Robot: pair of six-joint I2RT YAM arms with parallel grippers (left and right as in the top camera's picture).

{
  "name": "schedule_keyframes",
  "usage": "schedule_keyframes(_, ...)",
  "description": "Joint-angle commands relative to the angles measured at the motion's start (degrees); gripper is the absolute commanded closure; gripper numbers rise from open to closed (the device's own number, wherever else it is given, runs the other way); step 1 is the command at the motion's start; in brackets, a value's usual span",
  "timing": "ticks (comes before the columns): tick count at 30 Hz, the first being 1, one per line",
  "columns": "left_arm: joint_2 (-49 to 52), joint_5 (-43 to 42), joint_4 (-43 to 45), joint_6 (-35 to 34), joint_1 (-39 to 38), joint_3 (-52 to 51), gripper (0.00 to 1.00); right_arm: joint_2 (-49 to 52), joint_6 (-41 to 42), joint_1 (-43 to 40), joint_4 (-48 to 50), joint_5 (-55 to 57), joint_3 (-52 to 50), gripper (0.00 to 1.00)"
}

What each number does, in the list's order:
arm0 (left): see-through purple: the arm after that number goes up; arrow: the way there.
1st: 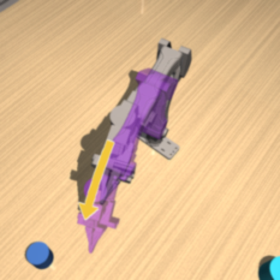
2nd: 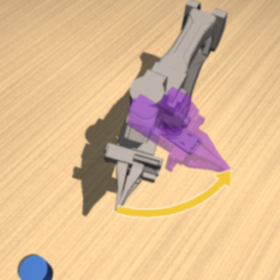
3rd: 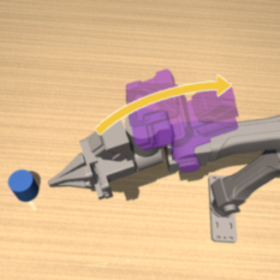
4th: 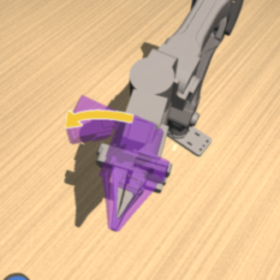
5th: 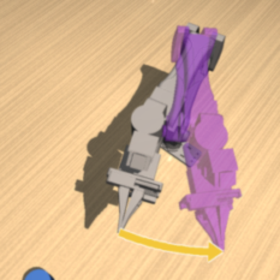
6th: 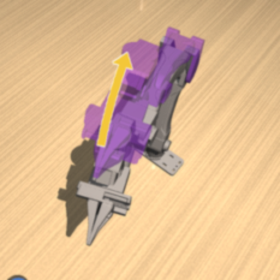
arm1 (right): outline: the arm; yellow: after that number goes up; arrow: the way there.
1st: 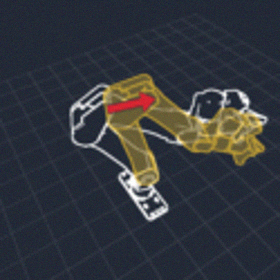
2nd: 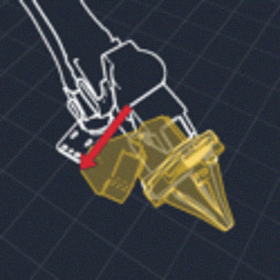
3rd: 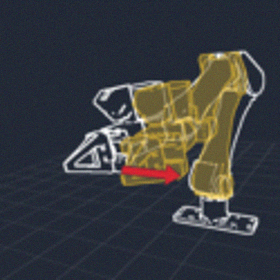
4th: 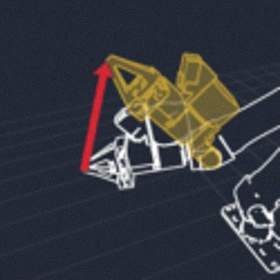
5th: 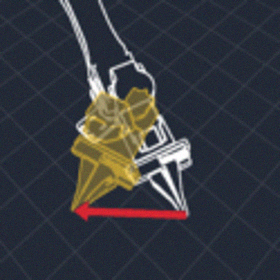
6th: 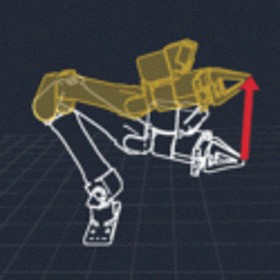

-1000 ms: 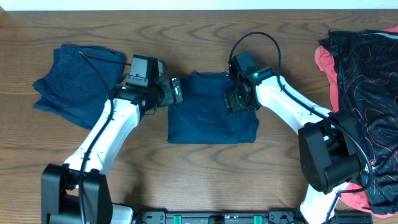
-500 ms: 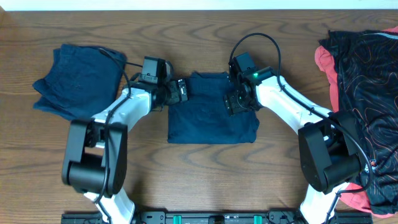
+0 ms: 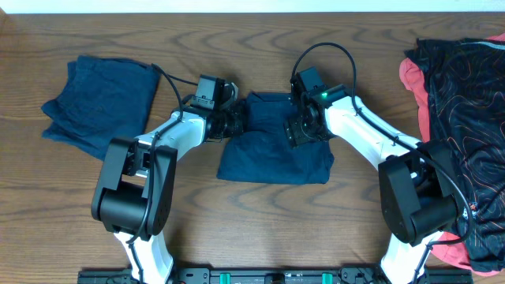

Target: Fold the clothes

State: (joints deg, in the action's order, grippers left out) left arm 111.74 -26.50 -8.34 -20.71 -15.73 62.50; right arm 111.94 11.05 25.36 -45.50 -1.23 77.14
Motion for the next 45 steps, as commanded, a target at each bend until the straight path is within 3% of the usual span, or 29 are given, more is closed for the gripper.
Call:
schedule_keyframes(1,-1.7,0.5,-0.4,0.6,1.4,-0.4,0.94,-1.3,-0.8,0.4,-0.2,0.9,0.1,0.24)
schedule_keyframes(10,-17.4,17.5,-3.3,3.4,6.3,-0.4,0.94,-7.2,-0.8,-3.4,-3.2,1.2,1.6,0.19)
schedule_keyframes(19,-30.6,25.2,5.3,4.4,21.0,-0.3,0.94,-15.5,-0.9,-5.8,-4.7,1.0,1.6,0.17)
schedule_keyframes(24,-28.9,26.8,10.7,-1.0,32.0,-0.3,0.94,-15.7,-0.9,-5.8,-6.8,1.0,1.6,0.16)
schedule_keyframes(29,-22.6,26.8,8.7,-5.0,39.7,-0.3,0.94,-15.7,-0.9,-5.8,-7.4,1.0,1.6,0.16)
schedule_keyframes(40,-14.8,26.8,4.1,-5.1,47.2,-0.4,0.93,-15.7,-0.8,-5.8,-8.1,1.0,1.6,0.16)
schedule_keyframes(41,-14.7,26.8,3.8,-5.1,47.7,-0.4,0.92,-15.7,-0.8,-5.8,-8.1,1.0,1.6,0.16)
schedule_keyframes(42,-14.7,26.8,3.7,-5.1,48.1,-0.4,0.83,-15.7,-0.8,-5.8,-8.2,1.0,1.6,0.16)
schedule_keyframes(43,-14.8,26.8,3.7,-5.1,48.4,-0.4,0.63,-15.7,-0.8,-5.8,-8.2,1.0,1.6,0.16)
schedule_keyframes(44,-14.8,26.4,3.7,-5.1,48.6,-0.4,0.35,-15.7,-0.8,-5.8,-8.2,1.0,1.6,0.16)
schedule_keyframes(45,-15.1,25.5,3.7,-4.9,48.8,-0.4,0.18,-15.7,-0.8,-5.8,-8.2,1.0,1.6,0.16)
